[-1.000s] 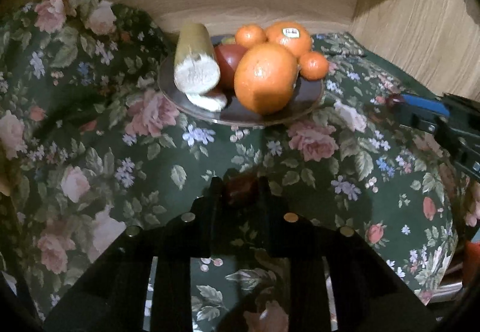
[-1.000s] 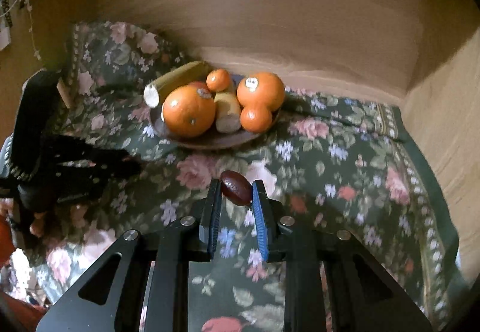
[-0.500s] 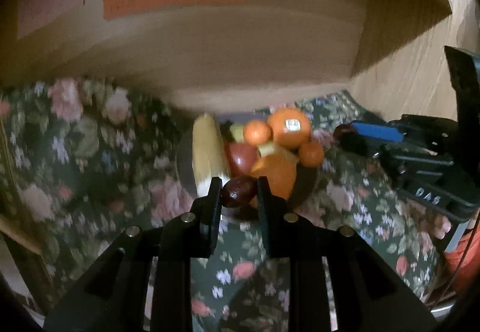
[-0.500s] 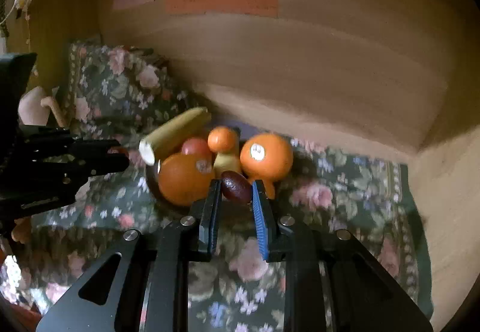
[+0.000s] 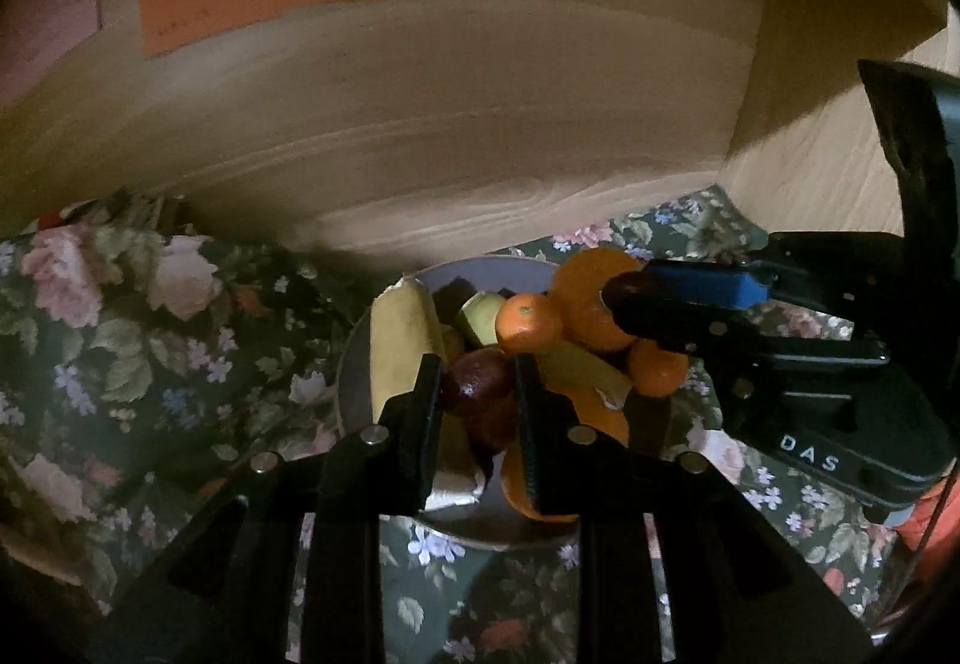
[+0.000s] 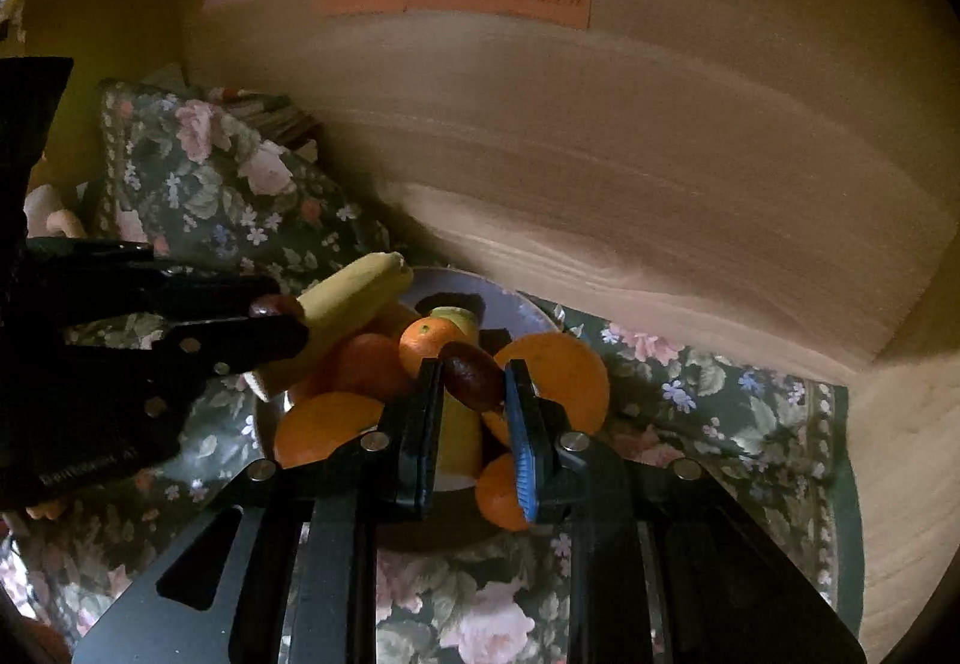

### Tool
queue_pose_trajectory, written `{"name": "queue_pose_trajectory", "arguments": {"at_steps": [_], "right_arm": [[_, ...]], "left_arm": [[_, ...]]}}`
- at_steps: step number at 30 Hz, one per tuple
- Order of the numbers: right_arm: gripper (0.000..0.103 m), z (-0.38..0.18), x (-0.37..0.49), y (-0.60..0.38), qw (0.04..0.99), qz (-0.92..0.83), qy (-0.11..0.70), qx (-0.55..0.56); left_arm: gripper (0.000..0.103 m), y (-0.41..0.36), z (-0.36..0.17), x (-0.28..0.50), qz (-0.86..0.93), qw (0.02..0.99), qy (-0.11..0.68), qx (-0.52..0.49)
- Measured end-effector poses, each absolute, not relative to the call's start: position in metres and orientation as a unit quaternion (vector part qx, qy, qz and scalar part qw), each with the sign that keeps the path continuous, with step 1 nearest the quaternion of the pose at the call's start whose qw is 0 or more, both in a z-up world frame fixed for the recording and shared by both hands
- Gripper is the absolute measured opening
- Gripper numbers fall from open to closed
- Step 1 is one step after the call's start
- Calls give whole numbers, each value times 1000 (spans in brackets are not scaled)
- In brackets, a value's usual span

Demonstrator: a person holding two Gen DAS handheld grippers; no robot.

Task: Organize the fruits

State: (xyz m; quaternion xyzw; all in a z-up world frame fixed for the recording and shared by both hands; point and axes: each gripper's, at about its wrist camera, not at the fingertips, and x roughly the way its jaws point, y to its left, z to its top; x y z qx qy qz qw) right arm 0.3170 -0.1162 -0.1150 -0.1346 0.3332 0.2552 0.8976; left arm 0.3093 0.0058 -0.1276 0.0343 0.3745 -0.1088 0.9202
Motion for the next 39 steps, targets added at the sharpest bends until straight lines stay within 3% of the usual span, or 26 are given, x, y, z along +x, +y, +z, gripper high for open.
{"name": "queue_pose_trajectory", "arguments": {"at_steps": [7,9,11,16,26,39], "right_arm": [[19,-130,327,-110,888,257,352,-145],[20,-133,329,-108,885,259,359,-147],[28,-136,331,-108,882,260,364,-146],[39,-131,330,-114,888,255,355,-140],[39,-76,290,-144,921,245,290,-91],[40,3,154,-168,959,238,148,-48]], "left_arm": [[26,6,-138,323,-110,916,384,32],[42,3,-138,323,-108,918,380,36],[52,1,-136,322,-96,923,370,43],[52,6,-129,316,-93,927,362,35],[52,26,-80,259,-79,949,306,-2],[55,27,3,116,-47,986,159,-11]]}}
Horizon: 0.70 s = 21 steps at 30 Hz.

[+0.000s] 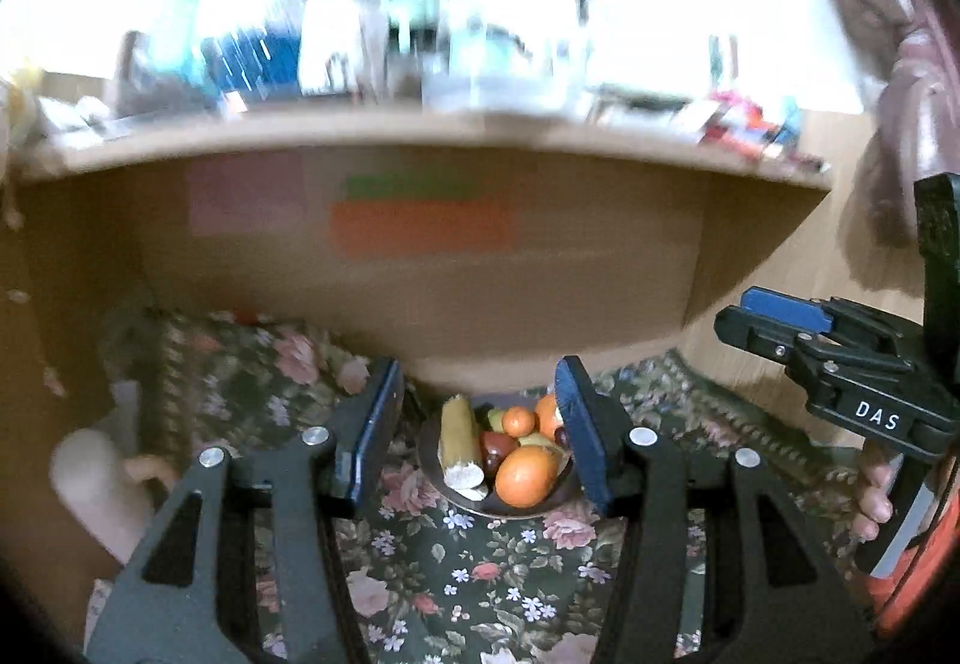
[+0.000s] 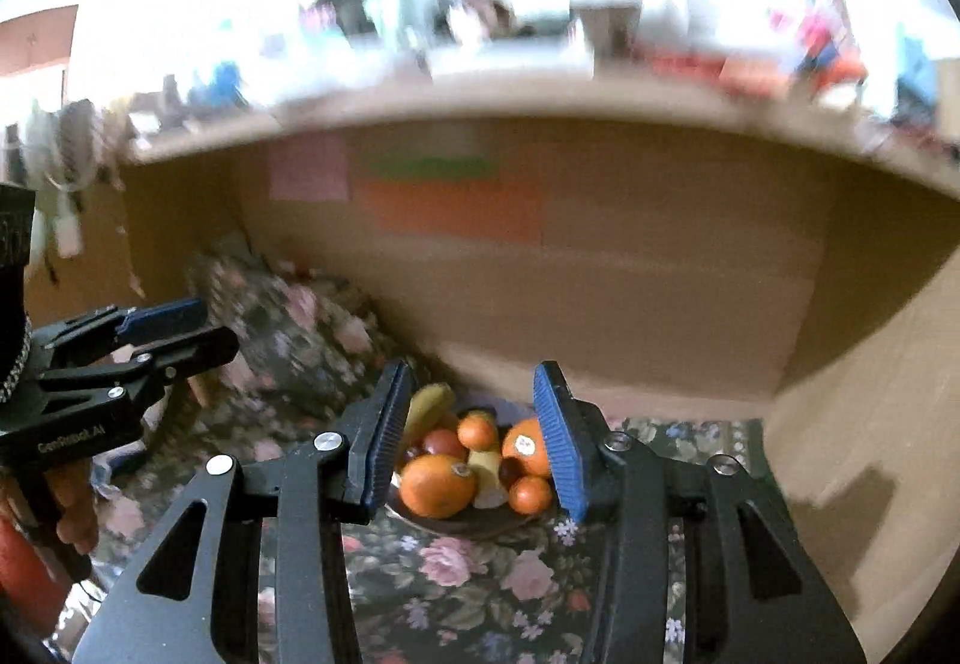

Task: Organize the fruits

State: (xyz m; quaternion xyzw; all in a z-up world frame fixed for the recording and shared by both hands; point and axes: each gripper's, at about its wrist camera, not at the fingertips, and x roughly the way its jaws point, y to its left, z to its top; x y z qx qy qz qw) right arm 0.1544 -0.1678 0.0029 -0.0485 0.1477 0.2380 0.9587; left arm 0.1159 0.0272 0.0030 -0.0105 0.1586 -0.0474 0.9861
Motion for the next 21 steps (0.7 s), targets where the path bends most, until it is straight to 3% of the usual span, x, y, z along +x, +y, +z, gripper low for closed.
{"name": "queue_pose_trajectory", "arguments": {"at_steps": [7,15,21], "right_arm": [[58,20,84,-178,970,227,85,-27],[83,20,44,-183,976,212,58,-10],[101,19,24,-192,983,181,35,-5]], "left_arm": [[67,17,24,49,-32,994,108,0],[100,3,28,3,-14,997,75,6],[103,-1,26,-9,-5,997,73,2]]}}
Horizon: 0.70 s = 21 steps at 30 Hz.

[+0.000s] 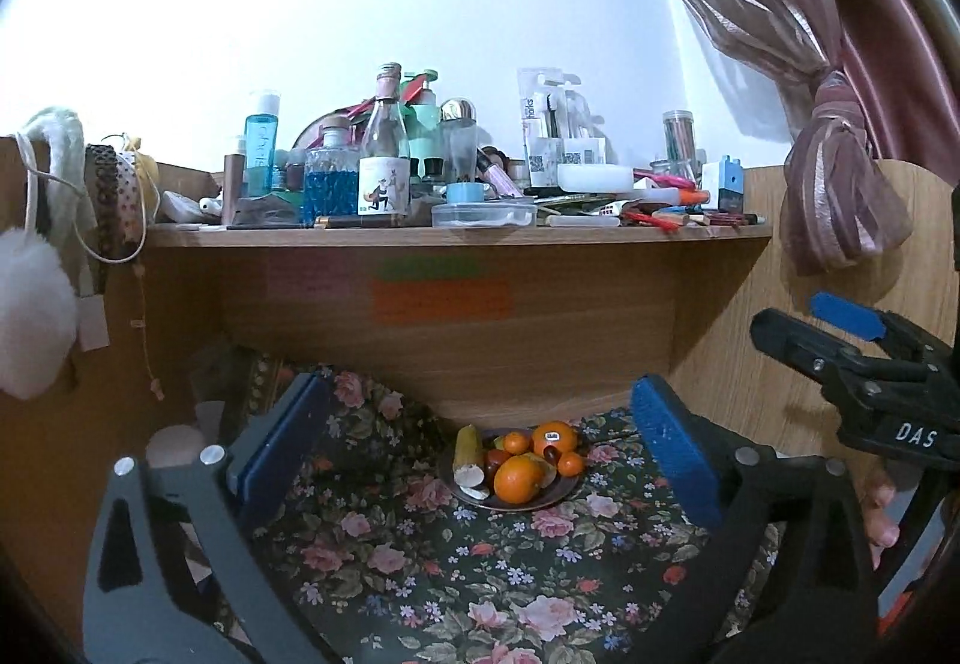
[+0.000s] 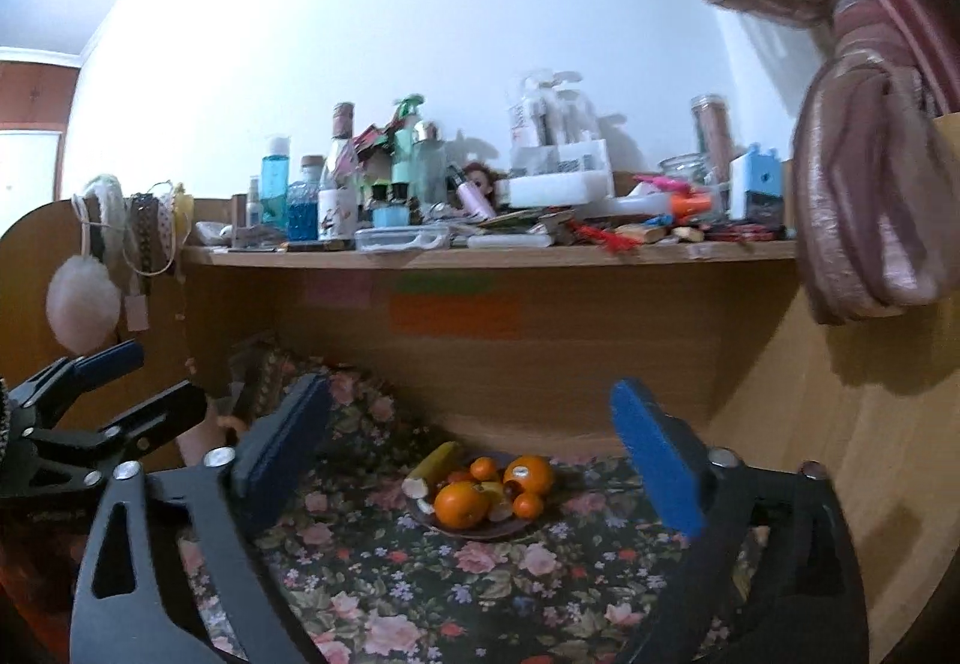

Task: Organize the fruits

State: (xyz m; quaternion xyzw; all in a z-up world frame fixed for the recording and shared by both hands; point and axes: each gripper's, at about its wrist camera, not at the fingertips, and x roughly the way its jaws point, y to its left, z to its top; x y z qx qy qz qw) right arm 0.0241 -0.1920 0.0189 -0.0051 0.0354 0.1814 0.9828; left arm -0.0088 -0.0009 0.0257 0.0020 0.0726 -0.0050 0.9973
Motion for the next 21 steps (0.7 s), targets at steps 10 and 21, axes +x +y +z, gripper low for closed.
{"name": "queue_pose_trajectory", "arguments": {"at_steps": [10,21], "right_arm": [[103,17,21,-191,983,180,35,-11],[103,14,24,-185,983,180,40,-23]], "left_arm": [[103,0,23,-11,-1,998,69,-1],[103,0,23,-11,0,998,68,-3]]}}
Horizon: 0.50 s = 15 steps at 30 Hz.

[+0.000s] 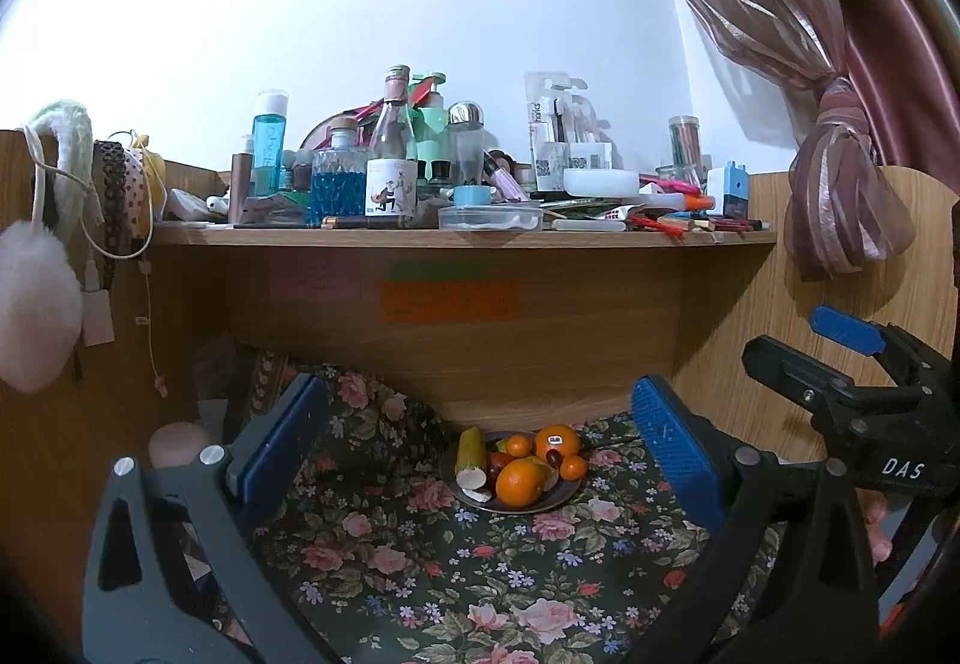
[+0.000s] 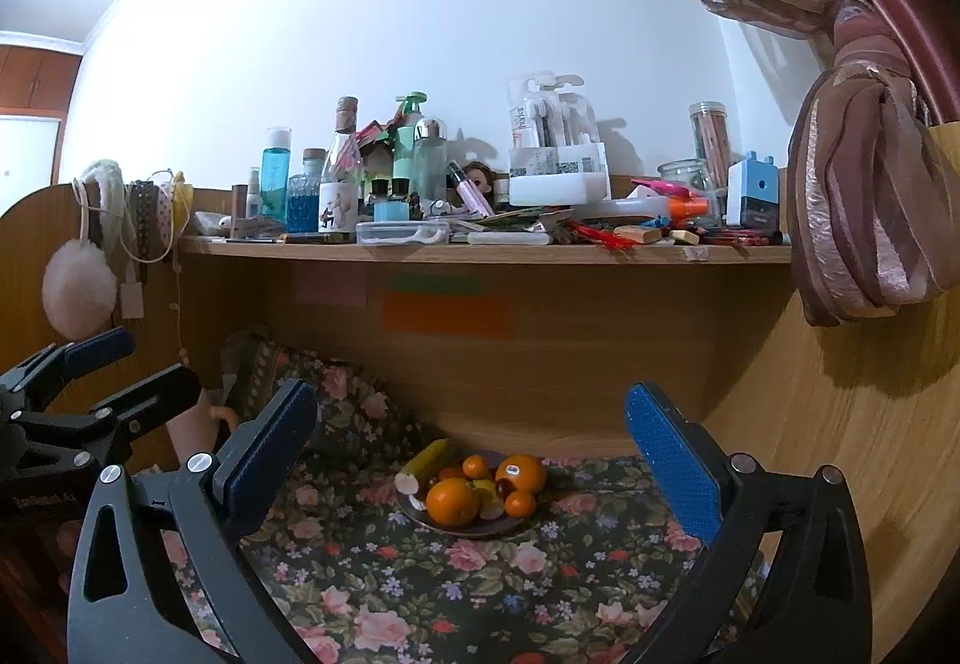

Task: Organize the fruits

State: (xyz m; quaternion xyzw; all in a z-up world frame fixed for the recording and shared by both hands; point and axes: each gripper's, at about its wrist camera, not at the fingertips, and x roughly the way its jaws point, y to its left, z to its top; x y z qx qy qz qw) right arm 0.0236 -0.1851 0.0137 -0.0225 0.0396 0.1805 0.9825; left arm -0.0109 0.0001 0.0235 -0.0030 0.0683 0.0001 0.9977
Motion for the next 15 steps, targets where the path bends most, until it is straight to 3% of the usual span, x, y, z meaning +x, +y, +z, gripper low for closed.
{"name": "queue_pose_trajectory", "arguments": {"at_steps": [15], "right_arm": [[103,13,27,-184,982,183,41,-18]], "left_arm": [[103,-1,24,-10,5,998,70,-2]]}}
